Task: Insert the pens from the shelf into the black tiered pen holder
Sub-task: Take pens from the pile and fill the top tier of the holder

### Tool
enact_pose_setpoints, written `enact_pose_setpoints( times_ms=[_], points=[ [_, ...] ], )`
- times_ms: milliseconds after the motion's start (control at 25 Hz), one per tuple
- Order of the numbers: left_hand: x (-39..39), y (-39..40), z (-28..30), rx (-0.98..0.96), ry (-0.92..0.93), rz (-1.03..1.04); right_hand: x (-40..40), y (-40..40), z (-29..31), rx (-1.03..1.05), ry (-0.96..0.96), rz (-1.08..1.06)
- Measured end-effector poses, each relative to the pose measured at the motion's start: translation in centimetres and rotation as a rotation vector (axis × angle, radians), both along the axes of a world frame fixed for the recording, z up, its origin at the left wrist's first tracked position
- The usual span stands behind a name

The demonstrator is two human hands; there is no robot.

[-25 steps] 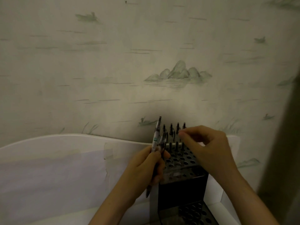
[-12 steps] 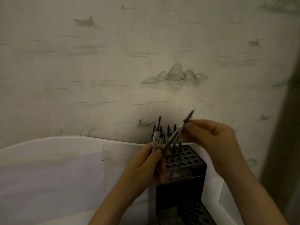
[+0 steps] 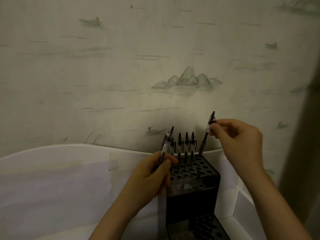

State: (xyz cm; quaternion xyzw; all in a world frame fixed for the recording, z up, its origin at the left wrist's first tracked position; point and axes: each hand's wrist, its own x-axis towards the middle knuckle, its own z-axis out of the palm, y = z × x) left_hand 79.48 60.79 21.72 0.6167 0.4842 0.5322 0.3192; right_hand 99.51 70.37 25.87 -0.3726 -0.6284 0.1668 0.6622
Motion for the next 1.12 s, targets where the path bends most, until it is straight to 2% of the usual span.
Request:
enact_pose_setpoints(
  times_ms=[240, 440, 640, 800, 960, 1120],
  points=[
    [-0.3, 0.3, -0.4, 0.008, 0.022, 0.017, -0.5, 1.2, -1.4, -0.003, -0.140, -0.060],
    [-0.5, 0.6, -0.9, 0.015, 0.019, 0.030, -0.7, 2.3, -3.3, -0.136, -0.336, -0.088],
    [-0.5, 0.7, -1.1, 0.036, 0.032, 0.042, -0.3, 2.1, -3.5, -0.167, -0.297, -0.074],
    [-0.7, 0.4, -1.1, 0.073, 0.070, 0.038, -0.7, 0.3, -3.3, -0.014, -0.180, -0.102],
    [-0.9, 0.7, -1.4, 0.109, 0.112, 0.062, -2.7, -2.4, -2.4, 0.030, -0.174, 0.123],
    [-0.6, 0.6, -1.7, 0.129, 0.140, 0.058, -5.2, -4.0, -2.0, -0.056, -0.174, 0.356]
  ],
)
